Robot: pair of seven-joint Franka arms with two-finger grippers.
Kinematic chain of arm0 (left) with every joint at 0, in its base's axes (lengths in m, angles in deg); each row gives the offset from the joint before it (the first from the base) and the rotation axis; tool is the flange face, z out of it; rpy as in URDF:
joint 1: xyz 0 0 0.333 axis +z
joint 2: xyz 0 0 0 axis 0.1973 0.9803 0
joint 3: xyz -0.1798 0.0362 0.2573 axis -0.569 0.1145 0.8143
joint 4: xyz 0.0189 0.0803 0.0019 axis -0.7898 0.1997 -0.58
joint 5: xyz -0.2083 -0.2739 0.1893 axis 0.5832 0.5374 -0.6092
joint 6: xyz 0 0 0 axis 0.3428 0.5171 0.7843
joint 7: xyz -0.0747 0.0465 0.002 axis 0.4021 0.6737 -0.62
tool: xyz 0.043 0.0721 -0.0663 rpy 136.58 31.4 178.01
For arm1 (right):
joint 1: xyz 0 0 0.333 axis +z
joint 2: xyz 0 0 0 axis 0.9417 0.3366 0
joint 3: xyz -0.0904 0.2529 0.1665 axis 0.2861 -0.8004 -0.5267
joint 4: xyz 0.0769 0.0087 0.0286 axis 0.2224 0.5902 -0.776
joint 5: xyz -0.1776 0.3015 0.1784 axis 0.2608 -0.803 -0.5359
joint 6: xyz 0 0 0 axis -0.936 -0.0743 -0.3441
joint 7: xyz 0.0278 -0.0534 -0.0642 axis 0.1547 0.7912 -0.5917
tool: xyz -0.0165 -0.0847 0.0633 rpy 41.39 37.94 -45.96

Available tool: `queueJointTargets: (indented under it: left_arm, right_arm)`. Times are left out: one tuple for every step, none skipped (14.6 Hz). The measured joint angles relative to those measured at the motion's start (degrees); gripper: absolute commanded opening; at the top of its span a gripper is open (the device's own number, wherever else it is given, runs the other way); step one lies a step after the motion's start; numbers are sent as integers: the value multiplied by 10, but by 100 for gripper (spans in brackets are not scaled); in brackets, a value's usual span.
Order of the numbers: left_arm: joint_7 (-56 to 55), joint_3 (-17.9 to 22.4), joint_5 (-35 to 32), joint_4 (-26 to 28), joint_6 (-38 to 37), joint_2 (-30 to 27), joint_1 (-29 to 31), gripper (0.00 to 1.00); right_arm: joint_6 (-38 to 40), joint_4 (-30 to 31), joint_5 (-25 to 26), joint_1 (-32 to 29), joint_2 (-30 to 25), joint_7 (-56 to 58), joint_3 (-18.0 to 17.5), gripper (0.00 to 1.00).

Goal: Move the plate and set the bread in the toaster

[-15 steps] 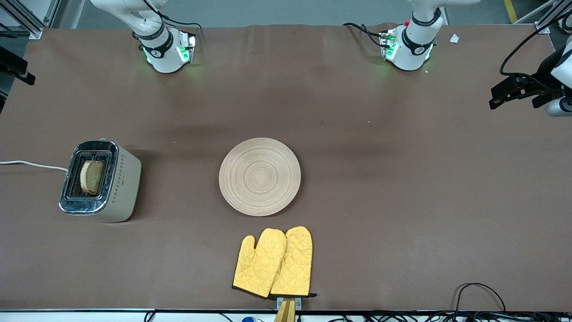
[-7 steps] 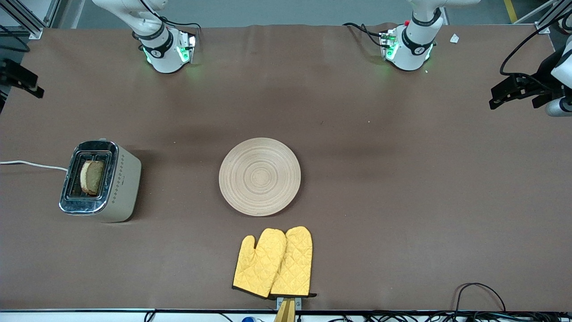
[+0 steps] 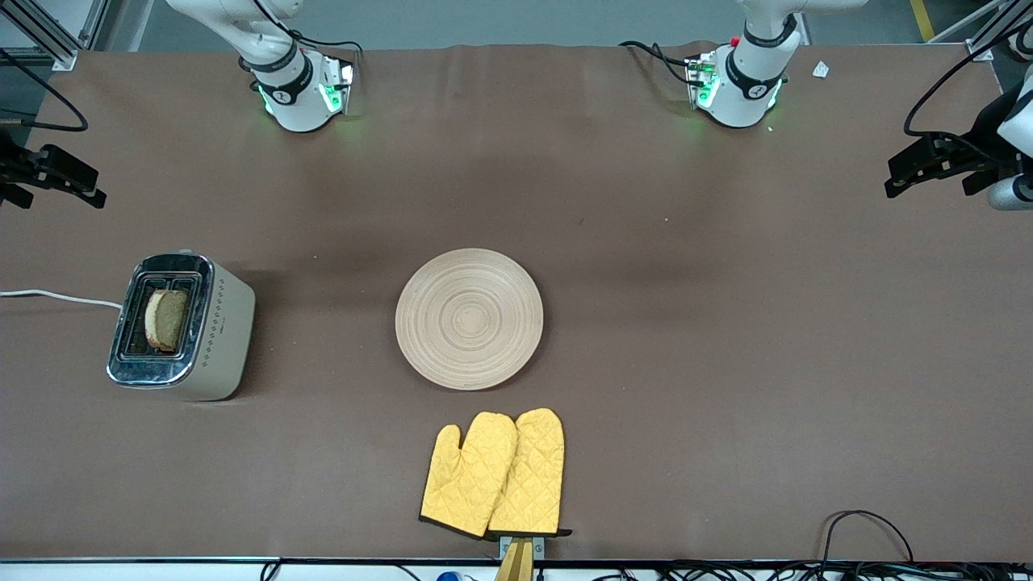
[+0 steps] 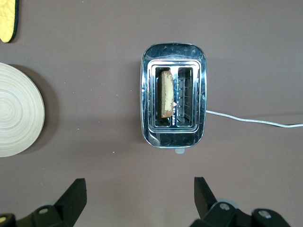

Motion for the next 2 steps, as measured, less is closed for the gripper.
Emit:
queueJointTargets:
  left_arm:
    - [0,0,0,-1,0,0,0,100]
    - [0,0,0,-2,1,1,0,100]
  right_arm:
    - [0,0,0,0,-3,0,0,100]
    - [0,0,0,0,-6,0,-1,100]
